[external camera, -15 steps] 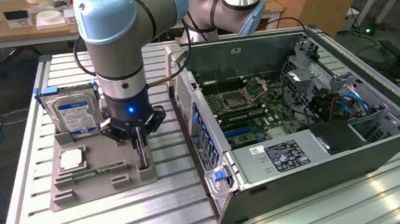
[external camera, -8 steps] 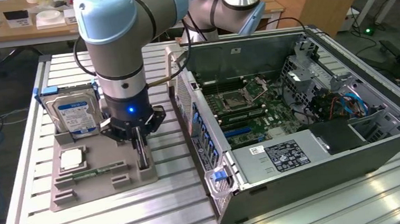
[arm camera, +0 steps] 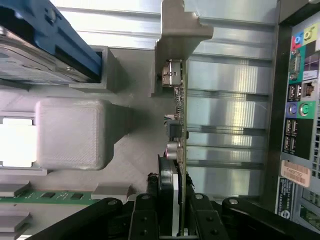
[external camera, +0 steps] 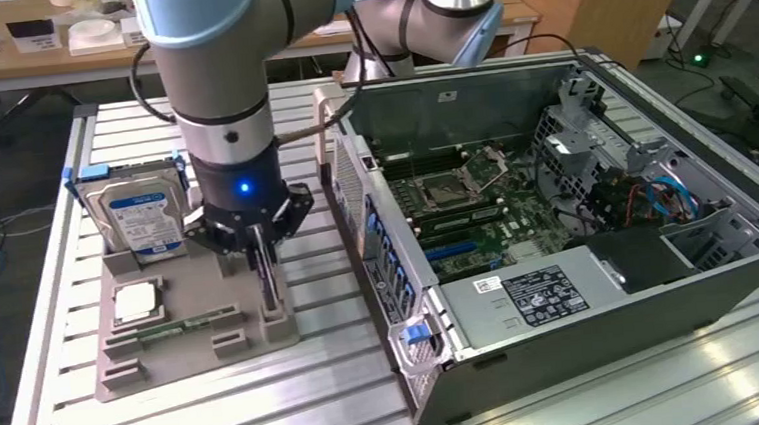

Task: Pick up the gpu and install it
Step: 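Pick up the gpu and move the gpu toward the slot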

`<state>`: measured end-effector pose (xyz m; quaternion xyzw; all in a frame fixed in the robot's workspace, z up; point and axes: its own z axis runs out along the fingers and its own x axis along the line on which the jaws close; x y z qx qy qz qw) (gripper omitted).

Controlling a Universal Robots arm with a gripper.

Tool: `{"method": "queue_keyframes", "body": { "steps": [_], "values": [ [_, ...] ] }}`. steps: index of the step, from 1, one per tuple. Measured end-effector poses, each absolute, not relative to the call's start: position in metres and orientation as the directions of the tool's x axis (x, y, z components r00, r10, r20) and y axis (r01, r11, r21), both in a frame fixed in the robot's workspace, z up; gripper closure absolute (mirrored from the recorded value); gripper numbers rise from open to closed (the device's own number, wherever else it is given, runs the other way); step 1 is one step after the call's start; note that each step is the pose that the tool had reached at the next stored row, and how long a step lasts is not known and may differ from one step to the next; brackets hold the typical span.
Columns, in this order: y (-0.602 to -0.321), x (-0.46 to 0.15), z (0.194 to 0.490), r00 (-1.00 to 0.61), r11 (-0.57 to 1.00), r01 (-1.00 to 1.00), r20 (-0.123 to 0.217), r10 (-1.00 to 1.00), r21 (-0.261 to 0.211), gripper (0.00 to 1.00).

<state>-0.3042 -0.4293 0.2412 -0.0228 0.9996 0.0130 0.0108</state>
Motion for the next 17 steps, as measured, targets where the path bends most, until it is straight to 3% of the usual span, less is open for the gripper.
{"method": "queue_keyframes", "body": {
  "steps": [17],
  "values": [
    [-0.429,-0.304,0.265,-0.999,0.999,-0.046,-0.022,-0.045,0.027,0.72]
  ]
}}
